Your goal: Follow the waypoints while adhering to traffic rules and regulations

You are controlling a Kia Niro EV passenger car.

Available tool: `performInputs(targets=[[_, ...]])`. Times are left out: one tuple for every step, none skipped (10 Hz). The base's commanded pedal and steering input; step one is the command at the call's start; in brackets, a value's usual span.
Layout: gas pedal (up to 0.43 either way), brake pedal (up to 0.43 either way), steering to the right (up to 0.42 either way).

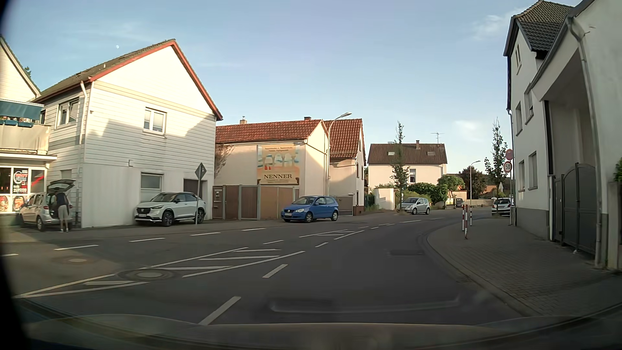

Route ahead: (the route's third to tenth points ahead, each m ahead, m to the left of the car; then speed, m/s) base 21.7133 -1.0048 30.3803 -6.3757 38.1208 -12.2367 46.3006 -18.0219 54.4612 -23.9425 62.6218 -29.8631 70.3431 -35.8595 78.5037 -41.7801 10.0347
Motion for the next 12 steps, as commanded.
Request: performInputs(targets=[[0.020, 0.030, 0.069], [0.020, 0.030, 0.069], [0.020, 0.030, 0.069], [0.020, 0.030, 0.071], [0.028, 0.030, 0.076], [0.028, 0.030, 0.084], [0.028, 0.030, 0.087], [0.028, 0.030, 0.088], [0.028, 0.030, 0.090], [0.028, 0.030, 0.096], [0.028, 0.030, 0.104], [0.028, 0.030, 0.110]])
